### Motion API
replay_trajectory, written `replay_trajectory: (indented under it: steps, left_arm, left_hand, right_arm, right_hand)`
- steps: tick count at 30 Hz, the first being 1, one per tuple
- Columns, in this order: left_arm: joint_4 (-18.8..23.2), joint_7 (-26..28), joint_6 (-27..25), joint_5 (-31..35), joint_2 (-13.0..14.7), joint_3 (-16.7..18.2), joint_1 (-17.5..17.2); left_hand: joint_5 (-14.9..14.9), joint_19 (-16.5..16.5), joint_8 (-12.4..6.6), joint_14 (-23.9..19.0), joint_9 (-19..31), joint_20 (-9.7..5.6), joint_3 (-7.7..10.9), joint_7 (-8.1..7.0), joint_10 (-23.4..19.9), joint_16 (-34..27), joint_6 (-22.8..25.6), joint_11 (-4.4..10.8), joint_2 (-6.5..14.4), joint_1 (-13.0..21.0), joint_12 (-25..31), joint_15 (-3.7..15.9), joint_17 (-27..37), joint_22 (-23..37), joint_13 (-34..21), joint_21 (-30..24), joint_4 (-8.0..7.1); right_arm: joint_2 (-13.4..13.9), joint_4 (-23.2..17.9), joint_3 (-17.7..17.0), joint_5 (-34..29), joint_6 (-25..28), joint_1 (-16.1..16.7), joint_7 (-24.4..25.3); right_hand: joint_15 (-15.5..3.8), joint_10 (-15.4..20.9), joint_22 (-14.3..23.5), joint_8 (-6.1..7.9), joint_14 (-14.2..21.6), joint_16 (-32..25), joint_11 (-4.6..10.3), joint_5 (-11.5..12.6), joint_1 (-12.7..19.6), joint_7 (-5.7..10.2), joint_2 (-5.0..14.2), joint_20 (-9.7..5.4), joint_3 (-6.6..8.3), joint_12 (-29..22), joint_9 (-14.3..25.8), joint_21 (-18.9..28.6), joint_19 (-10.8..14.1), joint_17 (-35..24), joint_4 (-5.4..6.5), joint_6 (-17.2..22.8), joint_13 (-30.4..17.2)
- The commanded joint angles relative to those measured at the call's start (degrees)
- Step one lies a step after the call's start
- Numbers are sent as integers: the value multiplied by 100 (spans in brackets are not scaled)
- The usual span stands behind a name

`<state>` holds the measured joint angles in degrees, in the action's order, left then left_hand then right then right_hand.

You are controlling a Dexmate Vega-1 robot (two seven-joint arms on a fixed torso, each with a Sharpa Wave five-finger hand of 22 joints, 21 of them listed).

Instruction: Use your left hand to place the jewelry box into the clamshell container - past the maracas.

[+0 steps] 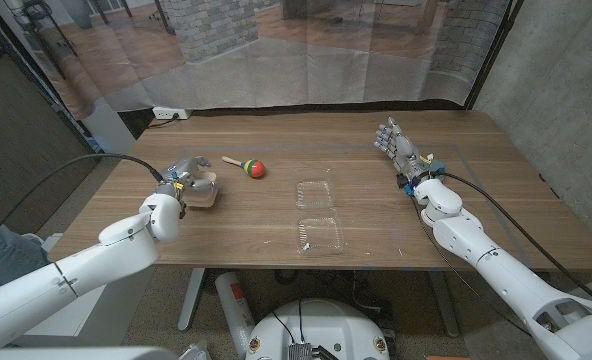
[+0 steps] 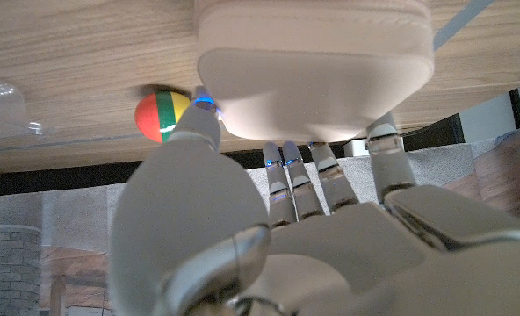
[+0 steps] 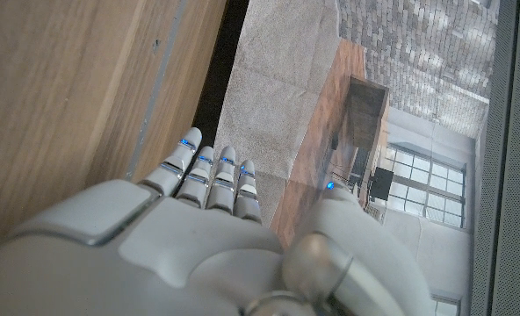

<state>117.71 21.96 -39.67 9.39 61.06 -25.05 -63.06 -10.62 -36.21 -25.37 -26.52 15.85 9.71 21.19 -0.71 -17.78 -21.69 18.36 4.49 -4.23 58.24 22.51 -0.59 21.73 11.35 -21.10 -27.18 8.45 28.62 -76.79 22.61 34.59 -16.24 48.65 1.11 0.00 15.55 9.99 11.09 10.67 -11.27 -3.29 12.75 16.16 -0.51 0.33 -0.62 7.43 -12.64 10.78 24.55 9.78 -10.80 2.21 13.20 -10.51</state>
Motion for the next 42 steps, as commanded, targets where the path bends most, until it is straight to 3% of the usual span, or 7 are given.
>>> replay_trajectory:
  steps: [1,19,42]
  left_arm:
    - [132,21,101,64,46,114,-63]
    - [233,24,211,122,36,242,-117]
    - [11,-366,562,511,-189,-114,547]
  left_hand:
    - [-41,-158,-66,-270,37,-190,46,48,-122,-28,114,-6,887,932,70,148,38,23,-41,-55,0]
    - [-54,-180,-149,-397,69,-244,97,68,-284,-10,212,16,896,982,133,191,87,30,-135,-127,-4]
    - [-63,-148,-217,-487,96,-270,135,70,-361,22,278,35,899,1004,157,186,141,35,-228,-184,-19]
  right_arm:
    - [50,-127,-49,12,-26,114,73]
    - [80,-173,-72,27,-1,138,87]
    - [79,-197,-132,42,-72,179,143]
  right_hand:
    - [15,40,31,21,43,-15,-4,13,-11,21,22,-2,6,14,13,-17,70,-7,-18,25,-26]
    - [5,39,33,21,52,-11,15,16,-9,24,28,9,0,17,13,-46,98,-7,-28,26,-26]
    - [10,46,35,25,62,-8,1,17,-11,14,36,13,-9,17,13,-90,114,-7,-36,38,-26]
